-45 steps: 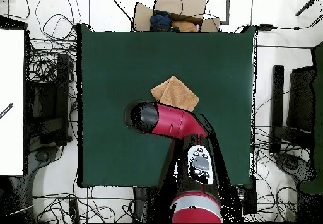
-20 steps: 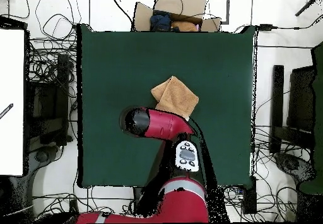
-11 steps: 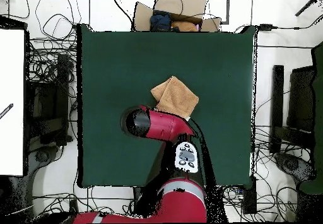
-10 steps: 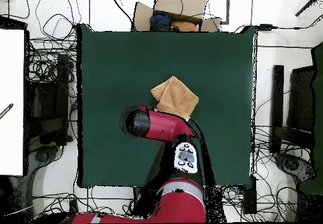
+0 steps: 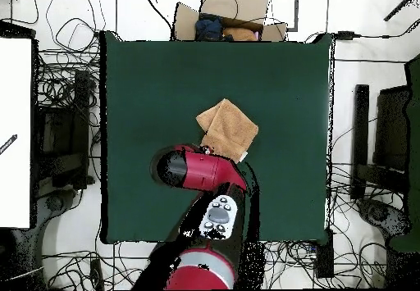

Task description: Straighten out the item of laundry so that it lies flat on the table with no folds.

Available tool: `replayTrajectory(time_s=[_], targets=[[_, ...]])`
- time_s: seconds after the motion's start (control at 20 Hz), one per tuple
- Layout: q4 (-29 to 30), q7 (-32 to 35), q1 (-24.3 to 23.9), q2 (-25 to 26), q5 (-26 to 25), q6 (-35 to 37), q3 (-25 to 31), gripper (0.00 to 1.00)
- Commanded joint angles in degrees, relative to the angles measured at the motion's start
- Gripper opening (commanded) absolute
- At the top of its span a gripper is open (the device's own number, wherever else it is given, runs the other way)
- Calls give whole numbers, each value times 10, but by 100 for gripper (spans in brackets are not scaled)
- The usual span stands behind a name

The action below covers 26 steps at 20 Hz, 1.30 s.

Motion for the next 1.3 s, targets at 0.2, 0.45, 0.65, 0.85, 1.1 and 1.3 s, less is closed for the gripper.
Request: replayTrajectory(time_s=[0.2, 0.45, 0.65, 0.85, 1.1, 1.3], targets=[[-58, 161, 78, 56, -1, 72, -131, 100], [-43, 179, 116, 80, 10, 41, -165, 100], [-31, 190, 134, 105, 21, 5, -179, 100], [-24, 196, 138, 123, 33, -24, -177, 100], [4, 185, 106, 120, 43, -65, -127, 100], [20, 158, 51, 116, 40, -96, -63, 100]])
